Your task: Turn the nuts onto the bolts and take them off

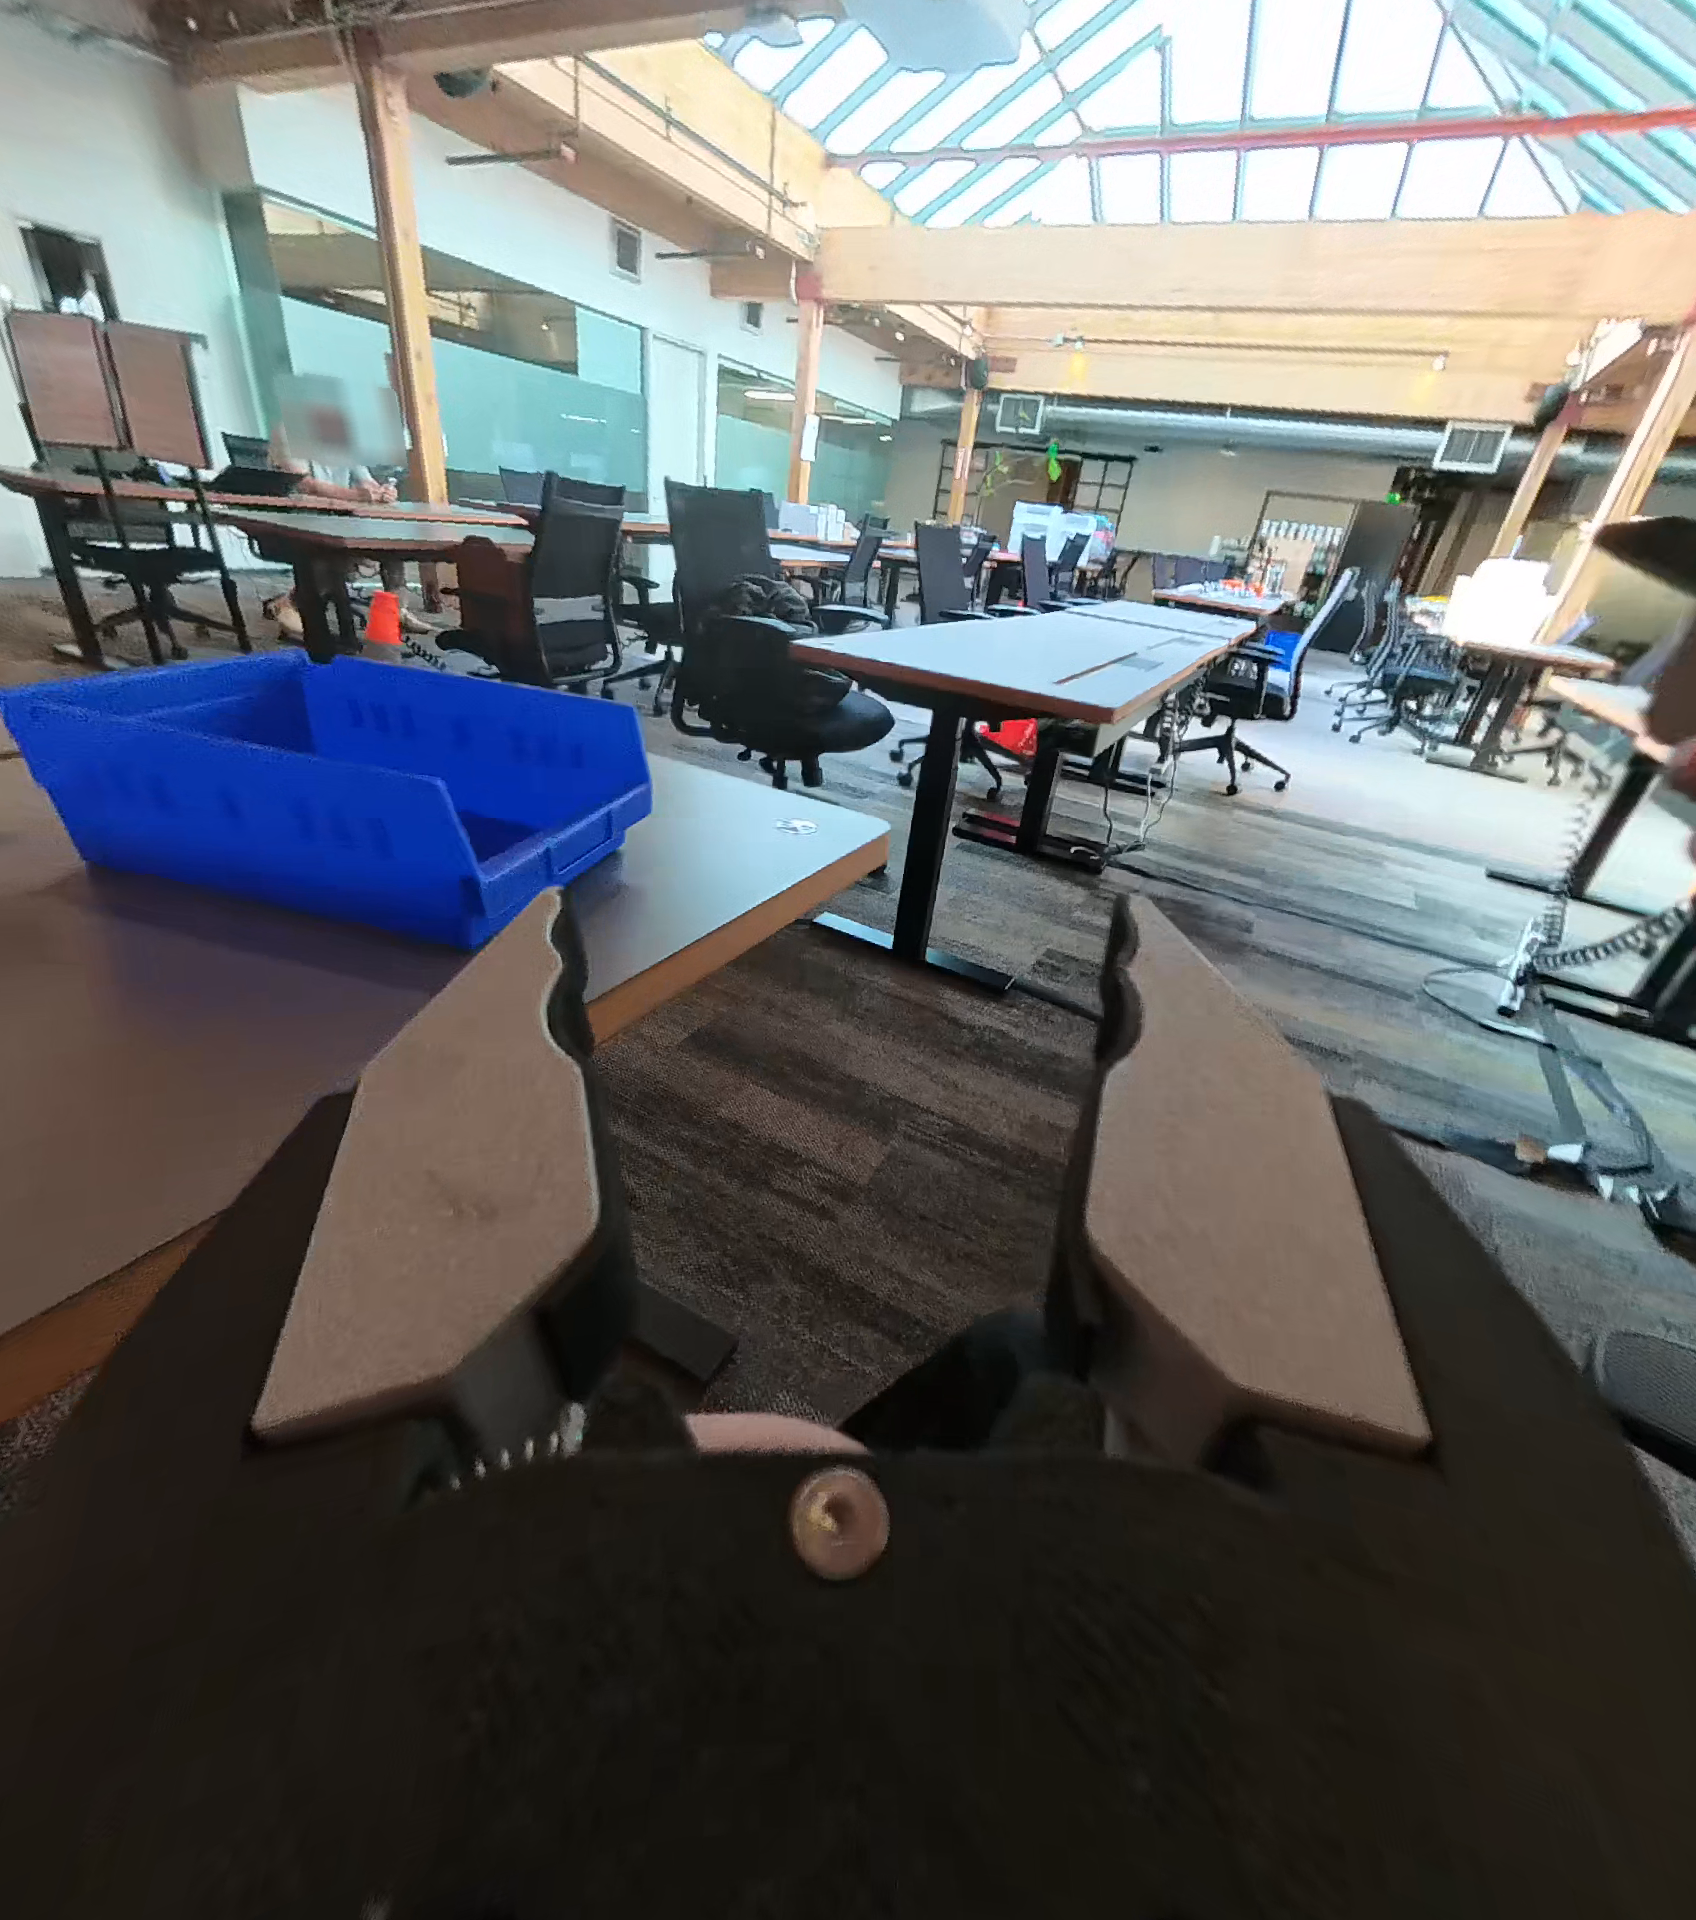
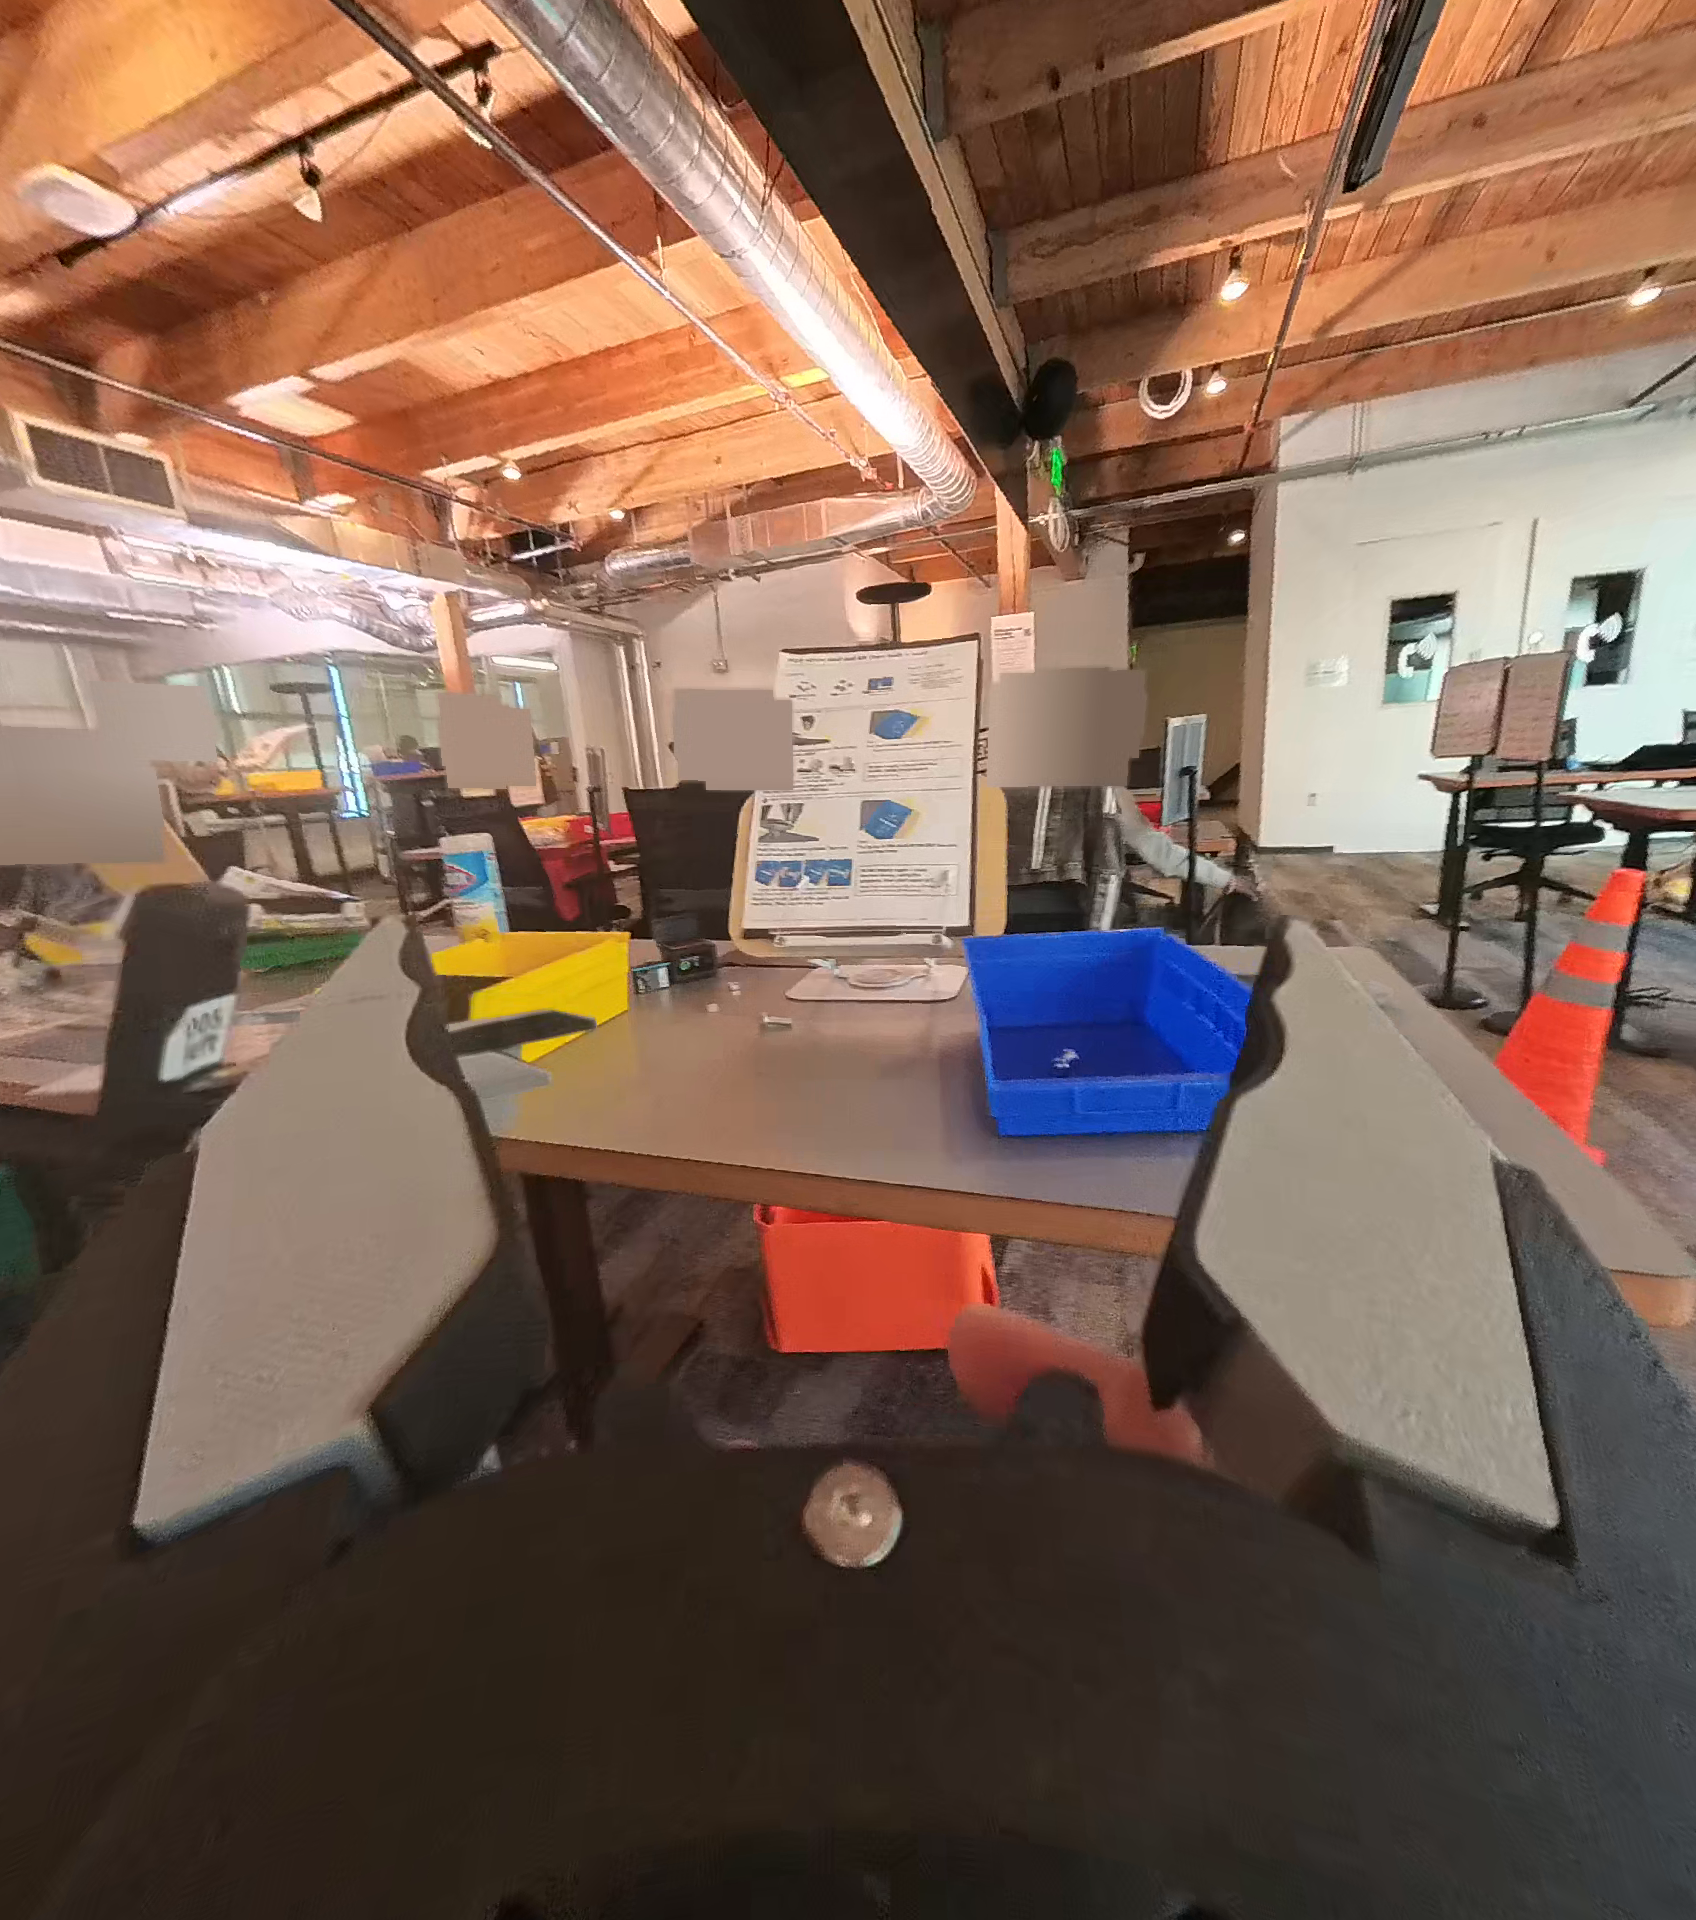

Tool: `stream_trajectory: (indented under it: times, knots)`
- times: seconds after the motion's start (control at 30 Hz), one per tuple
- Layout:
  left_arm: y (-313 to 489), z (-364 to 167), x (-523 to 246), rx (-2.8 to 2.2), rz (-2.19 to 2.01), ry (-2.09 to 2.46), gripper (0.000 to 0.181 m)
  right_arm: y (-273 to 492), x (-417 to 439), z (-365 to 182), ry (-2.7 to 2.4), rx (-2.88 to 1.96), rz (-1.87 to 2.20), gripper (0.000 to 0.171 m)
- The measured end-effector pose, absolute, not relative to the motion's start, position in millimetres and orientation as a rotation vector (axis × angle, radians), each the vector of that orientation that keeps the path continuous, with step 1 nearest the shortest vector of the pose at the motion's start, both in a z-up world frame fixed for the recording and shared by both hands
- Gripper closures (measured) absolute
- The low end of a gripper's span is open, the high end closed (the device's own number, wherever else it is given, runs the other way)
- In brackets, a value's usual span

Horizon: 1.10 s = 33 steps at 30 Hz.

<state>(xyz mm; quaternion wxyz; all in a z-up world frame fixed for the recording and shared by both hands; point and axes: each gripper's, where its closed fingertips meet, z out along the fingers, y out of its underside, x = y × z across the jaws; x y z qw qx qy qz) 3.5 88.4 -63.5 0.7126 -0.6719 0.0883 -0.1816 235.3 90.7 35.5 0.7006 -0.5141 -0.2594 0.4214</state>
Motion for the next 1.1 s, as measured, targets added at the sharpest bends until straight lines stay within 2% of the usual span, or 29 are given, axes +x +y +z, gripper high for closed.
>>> stream_trajectory:
  times: [0.23,0.47,0.8,1.1]
  knots:
    - [116.8,-108.2,-39.0,-1.448,-0.503,0.143,0.088,94.4,240.1,37.7,-0.541,-1.146,0.976,0.026]
    - [127.1,-98.0,-52.3,-1.373,-0.665,0.316,0.090,93.7,204.4,12.5,-0.688,-1.122,1.058,0.027]
    - [142.4,-99.9,-68.4,-1.358,-0.611,0.269,0.091,119.2,212.6,-6.5,-0.574,-1.091,0.994,0.033]
    - [136.3,-87.1,-81.2,-1.345,-0.582,0.233,0.094,105.1,223.7,1.0,-0.555,-1.095,0.982,0.033]
